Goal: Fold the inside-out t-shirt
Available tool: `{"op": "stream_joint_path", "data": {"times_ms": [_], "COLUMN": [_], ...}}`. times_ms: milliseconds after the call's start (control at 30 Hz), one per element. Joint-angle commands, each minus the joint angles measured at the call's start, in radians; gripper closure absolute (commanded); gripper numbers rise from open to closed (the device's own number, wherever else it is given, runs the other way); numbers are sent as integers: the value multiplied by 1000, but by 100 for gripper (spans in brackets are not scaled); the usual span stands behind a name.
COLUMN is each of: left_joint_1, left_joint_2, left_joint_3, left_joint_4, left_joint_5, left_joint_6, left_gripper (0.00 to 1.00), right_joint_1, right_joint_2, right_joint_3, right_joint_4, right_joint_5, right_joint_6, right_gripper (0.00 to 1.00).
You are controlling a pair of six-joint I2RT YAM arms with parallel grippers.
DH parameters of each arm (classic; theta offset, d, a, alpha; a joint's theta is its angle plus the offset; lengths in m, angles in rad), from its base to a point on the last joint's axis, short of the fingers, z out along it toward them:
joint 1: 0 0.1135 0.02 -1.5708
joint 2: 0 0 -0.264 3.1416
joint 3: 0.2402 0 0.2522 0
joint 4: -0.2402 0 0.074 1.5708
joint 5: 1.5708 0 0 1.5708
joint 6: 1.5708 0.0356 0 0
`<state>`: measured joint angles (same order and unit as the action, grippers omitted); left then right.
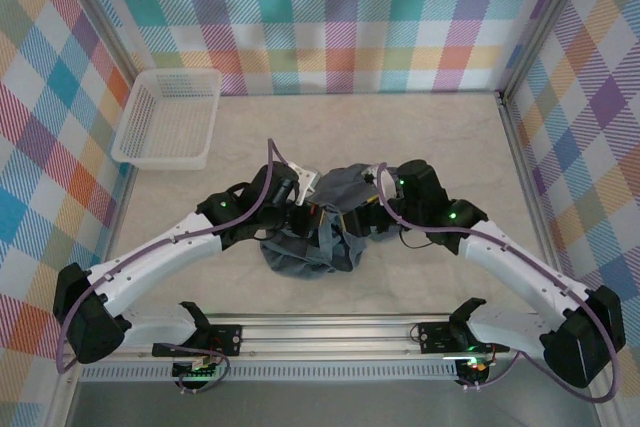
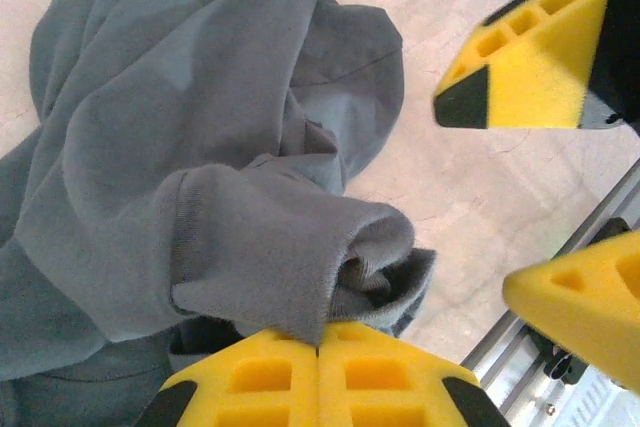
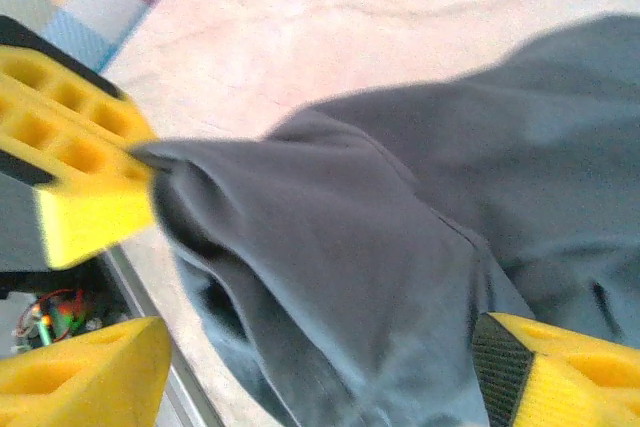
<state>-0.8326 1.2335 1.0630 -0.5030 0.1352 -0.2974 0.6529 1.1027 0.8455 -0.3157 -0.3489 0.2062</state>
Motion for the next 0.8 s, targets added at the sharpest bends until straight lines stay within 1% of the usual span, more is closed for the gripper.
{"op": "stream_joint_path", "data": {"times_ms": [0, 67, 100, 133, 200, 233, 267, 333, 367, 400, 433, 467, 500, 533, 567, 667, 700, 733, 767], "left_joint_1": [4, 4, 4, 4, 4, 4, 3, 4, 4, 5, 5, 6, 5, 4, 5, 6, 6, 6, 7], "left_joint_2": [-3, 1, 1, 0, -5, -7, -6, 2, 6, 7, 6, 6, 4, 4, 5, 4, -2, -11, -22], "left_joint_3": [42, 45, 43, 42, 37, 37, 37, 39, 38, 36, 31, 28, 22, 18, 14, -16, -35, -61, -89], "left_joint_4": [-11, -25, -28, -25, -13, -14, -20, -43, -45, -36, -20, -3, 18, 34, 42, 88, 110, 139, 165], "left_joint_5": [3, -25, -28, -26, -27, -36, -52, -88, -86, -74, -54, -33, -15, -2, 5, 24, 38, 59, 78], "left_joint_6": [11, 5, 2, 1, -7, -9, -9, -18, -20, -26, -31, -35, -41, -50, -59, -109, -144, -185, -225], "left_gripper": [100, 100, 100, 100, 100, 100, 100, 100, 100, 100, 100, 100, 100, 100, 100, 100, 100, 93, 84], "right_joint_1": [31, 50, 62, 68, 71, 70, 71, 71, 73, 76, 77, 80, 80, 80, 80, 81, 80, 80, 80], "right_joint_2": [40, 55, 59, 60, 64, 66, 66, 58, 53, 51, 51, 52, 58, 65, 73, 105, 109, 107, 101], "right_joint_3": [-7, -6, -11, -15, -23, -26, -36, -63, -73, -82, -85, -85, -81, -74, -67, -41, -32, -29, -27], "right_joint_4": [157, 162, 157, 144, 113, 95, 76, 72, 78, 89, 101, 109, 118, 129, 139, 137, 130, 127, 126], "right_joint_5": [-161, -176, -151, -115, -27, 20, 59, 75, 70, 59, 51, 56, 60, 56, 50, 45, 52, 58, 68], "right_joint_6": [-57, -39, -31, -19, 14, 29, 36, 35, 37, 37, 34, 37, 45, 48, 52, 62, 63, 67, 73], "right_gripper": [24, 27, 31, 38, 60, 67, 71, 79, 79, 76, 67, 56, 52, 54, 60, 85, 93, 100, 100]}}
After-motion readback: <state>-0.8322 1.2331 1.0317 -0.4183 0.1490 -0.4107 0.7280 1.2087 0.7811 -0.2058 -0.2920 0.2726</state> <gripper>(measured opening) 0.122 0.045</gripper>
